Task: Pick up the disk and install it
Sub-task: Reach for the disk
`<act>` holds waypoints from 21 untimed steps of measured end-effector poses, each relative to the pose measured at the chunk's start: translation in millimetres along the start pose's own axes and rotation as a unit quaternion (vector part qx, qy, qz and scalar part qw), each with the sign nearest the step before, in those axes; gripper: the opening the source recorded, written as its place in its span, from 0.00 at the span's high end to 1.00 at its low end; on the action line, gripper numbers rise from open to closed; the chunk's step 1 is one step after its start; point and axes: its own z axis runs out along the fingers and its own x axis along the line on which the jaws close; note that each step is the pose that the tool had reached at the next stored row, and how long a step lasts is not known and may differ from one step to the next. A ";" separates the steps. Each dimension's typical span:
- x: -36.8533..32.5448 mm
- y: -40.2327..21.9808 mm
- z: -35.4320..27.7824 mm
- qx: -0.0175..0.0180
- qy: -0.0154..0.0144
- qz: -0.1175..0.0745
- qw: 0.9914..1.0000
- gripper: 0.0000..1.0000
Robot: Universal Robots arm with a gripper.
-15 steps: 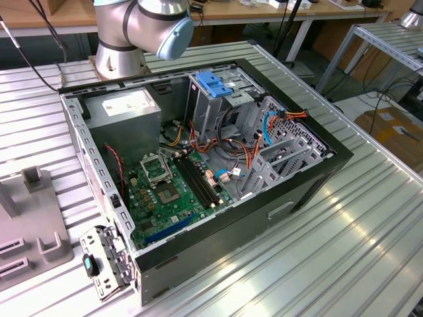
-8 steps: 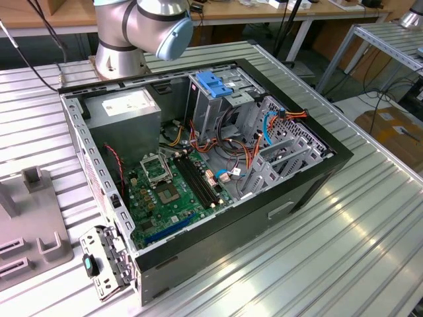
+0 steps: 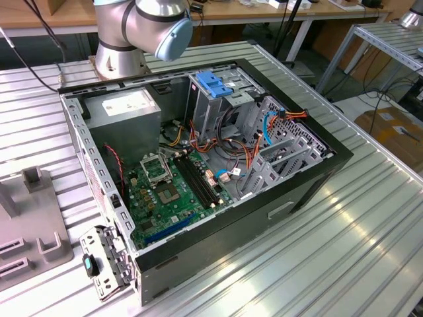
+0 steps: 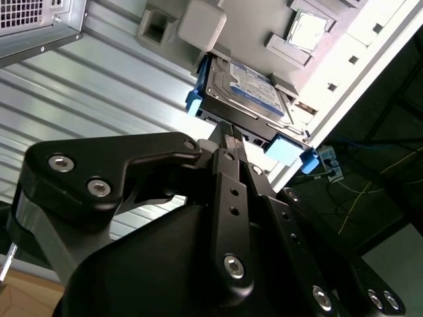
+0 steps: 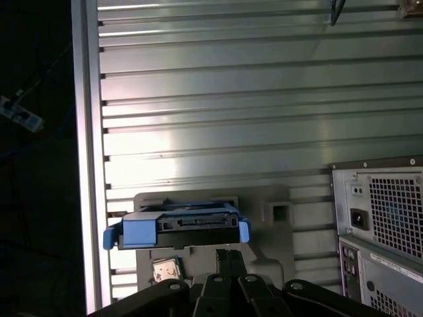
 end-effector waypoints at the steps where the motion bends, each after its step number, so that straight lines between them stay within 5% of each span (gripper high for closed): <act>1: 0.8 0.1 0.1 0.000 0.000 0.000 1.000 0.89; 21: 9.9 0.0 1.5 0.000 0.000 0.000 1.000 0.89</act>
